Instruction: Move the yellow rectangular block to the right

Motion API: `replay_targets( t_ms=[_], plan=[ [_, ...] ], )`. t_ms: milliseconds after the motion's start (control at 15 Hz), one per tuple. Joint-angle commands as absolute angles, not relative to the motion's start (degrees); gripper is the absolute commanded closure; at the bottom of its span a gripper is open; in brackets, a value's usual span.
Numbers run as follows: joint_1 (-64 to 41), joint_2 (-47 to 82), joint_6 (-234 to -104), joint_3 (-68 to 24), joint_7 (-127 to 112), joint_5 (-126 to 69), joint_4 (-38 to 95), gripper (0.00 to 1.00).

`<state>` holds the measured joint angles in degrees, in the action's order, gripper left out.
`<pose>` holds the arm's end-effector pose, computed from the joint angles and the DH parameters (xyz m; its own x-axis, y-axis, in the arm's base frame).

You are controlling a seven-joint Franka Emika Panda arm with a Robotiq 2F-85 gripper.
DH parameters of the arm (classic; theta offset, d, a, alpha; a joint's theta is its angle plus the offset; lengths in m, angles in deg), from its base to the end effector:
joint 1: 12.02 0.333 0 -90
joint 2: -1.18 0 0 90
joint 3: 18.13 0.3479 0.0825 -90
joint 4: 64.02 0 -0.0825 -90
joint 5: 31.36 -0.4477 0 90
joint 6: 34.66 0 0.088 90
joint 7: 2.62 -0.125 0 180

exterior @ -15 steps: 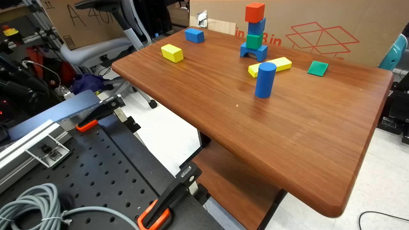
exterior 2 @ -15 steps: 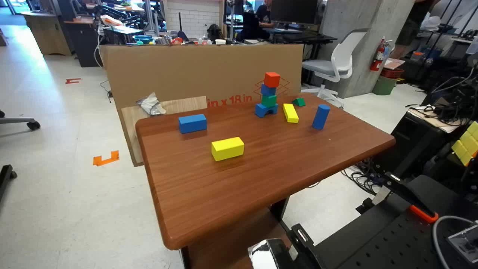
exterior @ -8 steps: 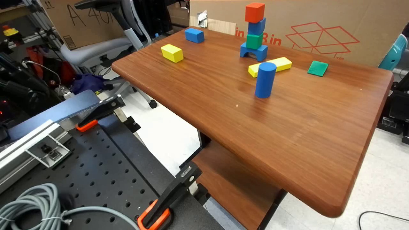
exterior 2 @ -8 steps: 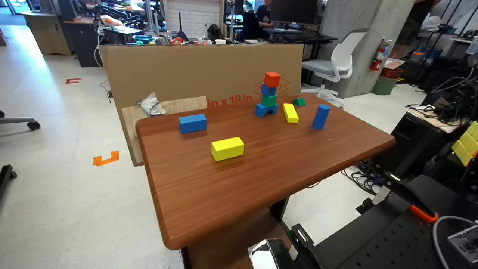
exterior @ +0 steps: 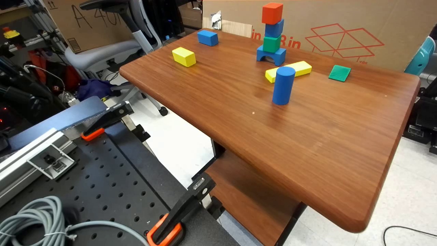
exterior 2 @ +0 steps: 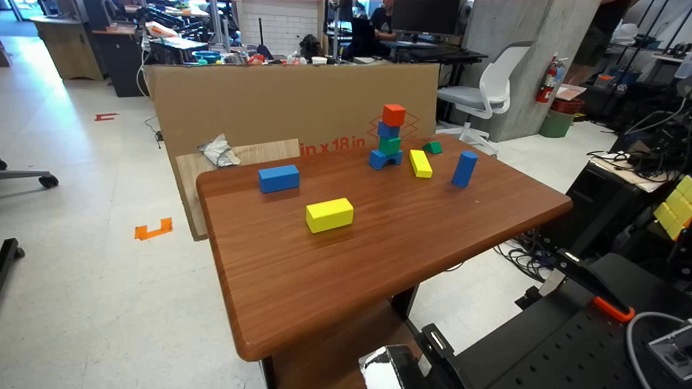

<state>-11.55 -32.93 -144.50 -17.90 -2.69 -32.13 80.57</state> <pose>0.4080 0.0062 0.4620 0.9999 0.0057 -0.0112 0.0056 -0.9999 -0.0103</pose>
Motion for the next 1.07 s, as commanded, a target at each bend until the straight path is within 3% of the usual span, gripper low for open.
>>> replay_targets(
  t_ms=[0, 667, 1000],
  plan=[
    [-11.6, -32.9, -144.4, -17.9, -2.7, -32.1, 80.5, 0.0],
    [-11.6, -32.9, -144.4, -17.9, -2.7, -32.1, 80.5, 0.0],
    [-9.8, -34.2, -151.6, -16.1, -4.7, -35.5, 86.4, 0.0]
  ],
)
